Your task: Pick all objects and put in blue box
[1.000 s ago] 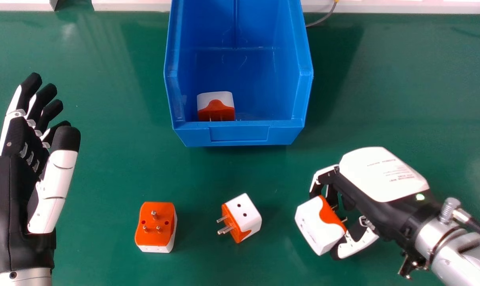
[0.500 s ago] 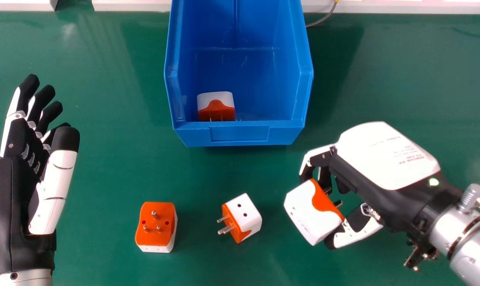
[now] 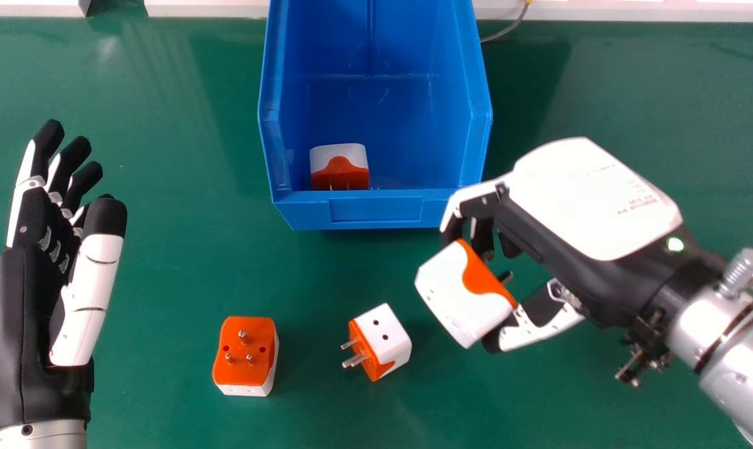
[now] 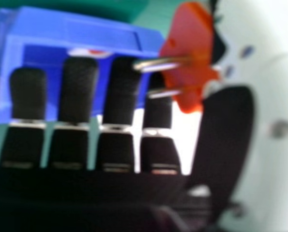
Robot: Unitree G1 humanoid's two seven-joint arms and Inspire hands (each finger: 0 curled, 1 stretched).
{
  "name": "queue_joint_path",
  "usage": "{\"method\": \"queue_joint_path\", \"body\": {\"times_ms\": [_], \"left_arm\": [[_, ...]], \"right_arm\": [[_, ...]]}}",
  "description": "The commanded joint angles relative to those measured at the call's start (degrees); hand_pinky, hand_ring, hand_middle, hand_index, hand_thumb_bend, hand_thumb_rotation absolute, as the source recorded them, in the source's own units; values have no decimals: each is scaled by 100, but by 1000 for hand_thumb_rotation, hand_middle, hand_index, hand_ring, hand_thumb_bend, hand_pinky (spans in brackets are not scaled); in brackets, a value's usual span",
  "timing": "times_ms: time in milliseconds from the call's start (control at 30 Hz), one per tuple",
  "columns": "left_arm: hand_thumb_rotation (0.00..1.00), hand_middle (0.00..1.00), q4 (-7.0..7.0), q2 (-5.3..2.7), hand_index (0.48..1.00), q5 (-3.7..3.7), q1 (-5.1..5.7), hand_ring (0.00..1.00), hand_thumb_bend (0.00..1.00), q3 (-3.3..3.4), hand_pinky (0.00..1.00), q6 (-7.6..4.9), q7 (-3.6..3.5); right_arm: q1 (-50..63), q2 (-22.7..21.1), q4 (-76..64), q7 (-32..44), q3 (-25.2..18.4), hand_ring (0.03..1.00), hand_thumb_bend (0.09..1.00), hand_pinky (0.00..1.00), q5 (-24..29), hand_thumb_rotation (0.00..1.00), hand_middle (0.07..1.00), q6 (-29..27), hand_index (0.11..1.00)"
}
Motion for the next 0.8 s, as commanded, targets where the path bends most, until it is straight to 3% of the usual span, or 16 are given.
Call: {"method": "queue_joint_path", "body": {"times_ms": [0,433,767], "left_arm": [[795,929,-76,27,950,-42,-10,903,694,30,848,-111,3],[785,923,-89,-27,943,62,-24,896,690,-13,838,-115,80],[764,903,-103,-70,916,43,-11,875,674,-61,805,-95,89]], "right_arm": [[-286,98,-42,-62,38,395,512,338,95,0,447,-115,503],[-1214,502,348,-150,313,383,509,312,-38,0,427,-214,505],[-2033,777,893,-326,541,374,506,285,-188,0,421,-209,509]]}}
